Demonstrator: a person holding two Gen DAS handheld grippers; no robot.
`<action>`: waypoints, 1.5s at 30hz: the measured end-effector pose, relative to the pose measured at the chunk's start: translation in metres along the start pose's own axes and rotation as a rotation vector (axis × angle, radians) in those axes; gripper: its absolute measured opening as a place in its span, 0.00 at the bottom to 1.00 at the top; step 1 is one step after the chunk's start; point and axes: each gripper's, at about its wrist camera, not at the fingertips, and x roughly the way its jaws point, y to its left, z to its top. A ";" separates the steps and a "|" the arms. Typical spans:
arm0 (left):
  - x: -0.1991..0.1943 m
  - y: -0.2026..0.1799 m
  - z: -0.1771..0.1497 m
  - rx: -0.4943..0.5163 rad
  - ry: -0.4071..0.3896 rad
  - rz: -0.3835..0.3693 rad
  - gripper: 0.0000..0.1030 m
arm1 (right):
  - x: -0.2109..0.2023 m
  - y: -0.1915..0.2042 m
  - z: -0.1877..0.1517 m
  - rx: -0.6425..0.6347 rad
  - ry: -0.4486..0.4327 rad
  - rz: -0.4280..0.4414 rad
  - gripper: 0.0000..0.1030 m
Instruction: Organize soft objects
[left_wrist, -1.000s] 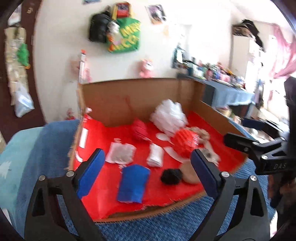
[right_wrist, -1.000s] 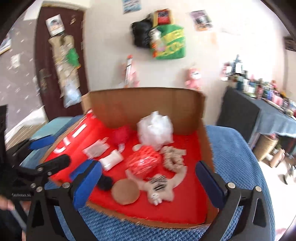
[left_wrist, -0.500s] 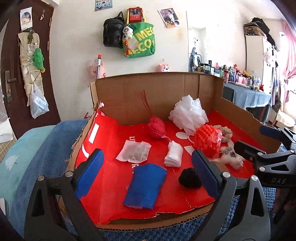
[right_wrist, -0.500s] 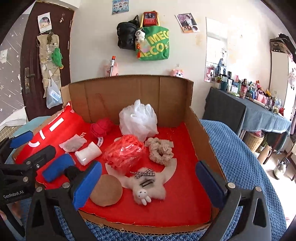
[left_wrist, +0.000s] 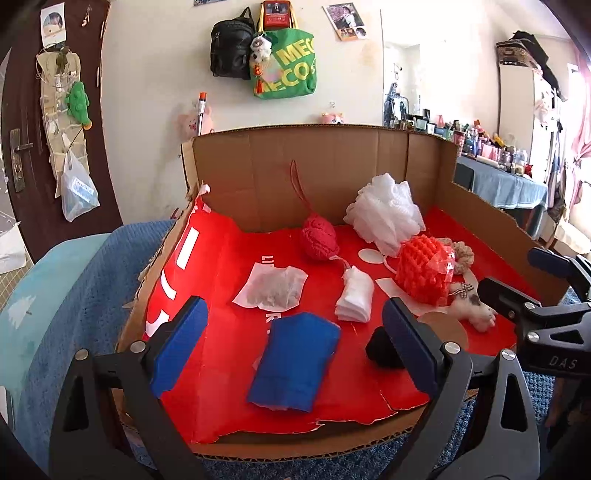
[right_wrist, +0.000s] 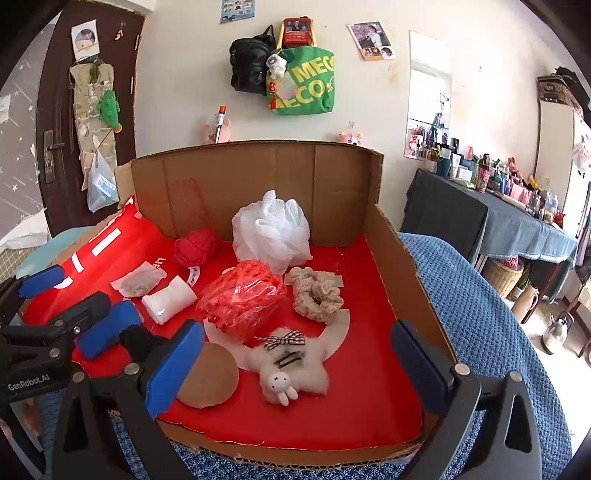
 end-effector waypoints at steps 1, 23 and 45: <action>0.000 0.000 0.000 0.000 0.002 0.005 0.94 | 0.001 0.002 0.000 -0.007 0.003 -0.001 1.00; 0.003 0.001 -0.002 -0.022 0.023 0.012 0.94 | 0.001 0.000 -0.001 -0.001 0.014 0.008 1.00; 0.004 0.002 -0.002 -0.021 0.033 0.008 0.94 | 0.001 0.000 -0.001 -0.001 0.014 0.008 1.00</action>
